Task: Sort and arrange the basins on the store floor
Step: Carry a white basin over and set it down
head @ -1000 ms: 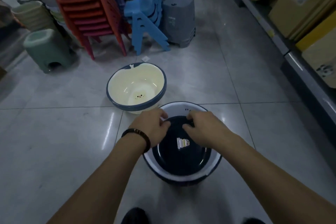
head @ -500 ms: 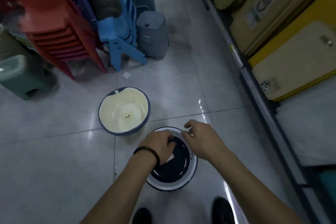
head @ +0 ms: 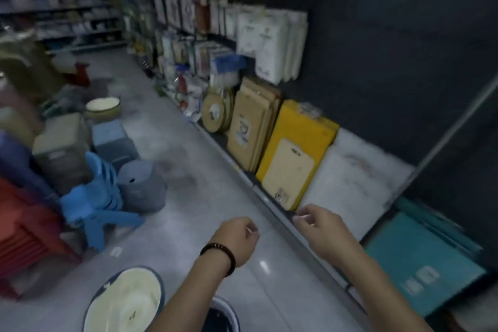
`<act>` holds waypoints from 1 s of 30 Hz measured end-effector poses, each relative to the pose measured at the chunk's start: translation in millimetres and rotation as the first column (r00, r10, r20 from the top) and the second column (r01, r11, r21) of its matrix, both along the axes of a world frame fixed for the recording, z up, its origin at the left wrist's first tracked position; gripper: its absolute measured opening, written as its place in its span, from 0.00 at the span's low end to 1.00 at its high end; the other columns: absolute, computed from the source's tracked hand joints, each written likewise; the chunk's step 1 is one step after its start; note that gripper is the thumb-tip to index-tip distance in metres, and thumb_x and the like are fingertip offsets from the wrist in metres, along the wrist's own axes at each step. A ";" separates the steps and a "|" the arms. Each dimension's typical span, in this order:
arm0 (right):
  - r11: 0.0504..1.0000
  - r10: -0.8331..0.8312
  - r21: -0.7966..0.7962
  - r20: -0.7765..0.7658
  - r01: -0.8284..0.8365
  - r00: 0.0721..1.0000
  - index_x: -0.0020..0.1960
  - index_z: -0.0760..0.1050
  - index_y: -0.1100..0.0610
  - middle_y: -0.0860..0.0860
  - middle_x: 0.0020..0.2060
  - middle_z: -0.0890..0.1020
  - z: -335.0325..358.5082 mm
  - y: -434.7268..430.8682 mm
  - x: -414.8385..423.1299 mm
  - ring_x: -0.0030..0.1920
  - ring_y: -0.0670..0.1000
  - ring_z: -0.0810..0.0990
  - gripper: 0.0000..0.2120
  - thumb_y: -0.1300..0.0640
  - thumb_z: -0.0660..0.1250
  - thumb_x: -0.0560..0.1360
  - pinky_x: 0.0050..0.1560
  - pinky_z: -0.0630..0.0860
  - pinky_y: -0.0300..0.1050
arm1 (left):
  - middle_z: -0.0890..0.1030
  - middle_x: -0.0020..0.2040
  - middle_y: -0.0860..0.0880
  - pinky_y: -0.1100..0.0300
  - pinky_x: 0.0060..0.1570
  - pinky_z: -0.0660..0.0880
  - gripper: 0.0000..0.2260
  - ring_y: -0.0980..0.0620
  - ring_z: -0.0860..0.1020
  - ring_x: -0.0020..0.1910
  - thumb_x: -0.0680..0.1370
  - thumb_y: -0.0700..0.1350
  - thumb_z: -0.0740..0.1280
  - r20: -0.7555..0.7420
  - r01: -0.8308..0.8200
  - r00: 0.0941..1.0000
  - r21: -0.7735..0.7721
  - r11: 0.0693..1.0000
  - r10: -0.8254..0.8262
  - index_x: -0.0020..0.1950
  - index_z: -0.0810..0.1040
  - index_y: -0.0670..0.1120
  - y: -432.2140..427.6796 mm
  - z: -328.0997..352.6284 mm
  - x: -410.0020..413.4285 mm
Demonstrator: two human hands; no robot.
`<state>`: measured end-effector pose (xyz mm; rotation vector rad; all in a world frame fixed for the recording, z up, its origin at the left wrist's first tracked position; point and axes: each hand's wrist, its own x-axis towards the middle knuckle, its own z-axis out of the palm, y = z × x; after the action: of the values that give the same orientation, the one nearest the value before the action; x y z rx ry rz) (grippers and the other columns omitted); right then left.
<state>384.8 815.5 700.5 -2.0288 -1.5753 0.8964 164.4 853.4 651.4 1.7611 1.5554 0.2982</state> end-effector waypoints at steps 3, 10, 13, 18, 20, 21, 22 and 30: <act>0.990 -0.130 0.058 0.002 0.130 0.992 0.63 0.78 0.49 0.44 0.50 0.81 23.3 -8.5 76.2 0.48 0.45 0.80 0.14 0.43 0.64 0.83 0.47 0.77 0.42 | 0.79 0.50 0.57 0.64 0.46 0.74 0.09 0.59 0.77 0.46 0.81 0.54 0.63 0.007 0.082 0.997 0.036 0.996 -0.082 0.58 0.80 0.54 14.7 27.2 77.0; 0.906 -0.389 0.177 -0.011 0.385 0.921 0.60 0.81 0.49 0.46 0.50 0.84 42.5 -40.7 252.2 0.49 0.47 0.82 0.12 0.44 0.66 0.81 0.47 0.75 0.44 | 0.82 0.47 0.57 0.56 0.51 0.81 0.06 0.55 0.81 0.48 0.79 0.54 0.65 0.002 0.294 0.955 0.144 0.945 -0.297 0.52 0.81 0.56 33.3 71.1 284.9; 0.852 -0.495 0.184 -0.023 0.490 0.869 0.58 0.81 0.51 0.45 0.49 0.84 44.8 -66.9 317.5 0.49 0.47 0.81 0.10 0.47 0.66 0.82 0.48 0.76 0.44 | 0.82 0.48 0.56 0.59 0.50 0.79 0.08 0.56 0.80 0.48 0.80 0.53 0.65 0.004 0.388 0.919 0.167 0.907 -0.394 0.54 0.82 0.54 29.7 76.4 368.0; 0.700 -0.694 0.143 -0.092 0.699 0.714 0.55 0.81 0.46 0.42 0.48 0.84 35.6 -122.0 409.7 0.49 0.43 0.82 0.08 0.45 0.66 0.82 0.46 0.76 0.43 | 0.81 0.43 0.57 0.64 0.45 0.75 0.04 0.57 0.79 0.44 0.79 0.51 0.66 0.033 0.570 0.813 0.163 0.805 -0.582 0.46 0.79 0.56 3.7 78.9 500.8; 0.591 -0.785 0.131 -0.130 0.796 0.605 0.52 0.82 0.47 0.42 0.46 0.85 24.8 -147.7 439.2 0.49 0.45 0.84 0.06 0.46 0.68 0.81 0.51 0.79 0.46 | 0.82 0.43 0.57 0.63 0.46 0.78 0.06 0.56 0.80 0.45 0.79 0.51 0.66 0.034 0.650 0.749 0.158 0.743 -0.662 0.43 0.78 0.56 -12.4 76.4 553.7; 0.541 -0.820 0.125 -0.142 0.832 0.555 0.50 0.82 0.47 0.42 0.44 0.86 18.2 -162.3 452.4 0.47 0.46 0.85 0.06 0.46 0.69 0.80 0.53 0.81 0.47 | 0.83 0.44 0.57 0.62 0.48 0.78 0.06 0.56 0.81 0.45 0.79 0.51 0.66 0.039 0.691 0.710 0.157 0.706 -0.703 0.42 0.78 0.56 -22.4 75.6 579.4; 0.488 -0.853 0.106 -0.150 0.866 0.499 0.48 0.83 0.47 0.43 0.42 0.87 9.6 -178.8 465.2 0.46 0.46 0.85 0.06 0.46 0.70 0.79 0.53 0.82 0.49 | 0.83 0.44 0.57 0.62 0.48 0.79 0.05 0.57 0.81 0.45 0.78 0.50 0.66 0.045 0.735 0.662 0.153 0.660 -0.748 0.43 0.79 0.56 -33.7 73.7 604.4; -0.127 -0.974 0.078 -0.199 0.989 -0.110 0.41 0.80 0.50 0.46 0.36 0.85 0.5 -316.5 487.4 0.41 0.49 0.86 0.09 0.47 0.69 0.78 0.45 0.82 0.50 | 0.84 0.46 0.56 0.62 0.50 0.77 0.05 0.55 0.81 0.48 0.78 0.50 0.67 0.050 0.977 0.160 0.138 0.165 -0.986 0.49 0.83 0.53 -155.1 53.2 758.5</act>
<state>872.2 499.0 701.0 -2.1278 0.3532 0.0659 923.0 698.3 704.7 2.3603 -0.0254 -0.2259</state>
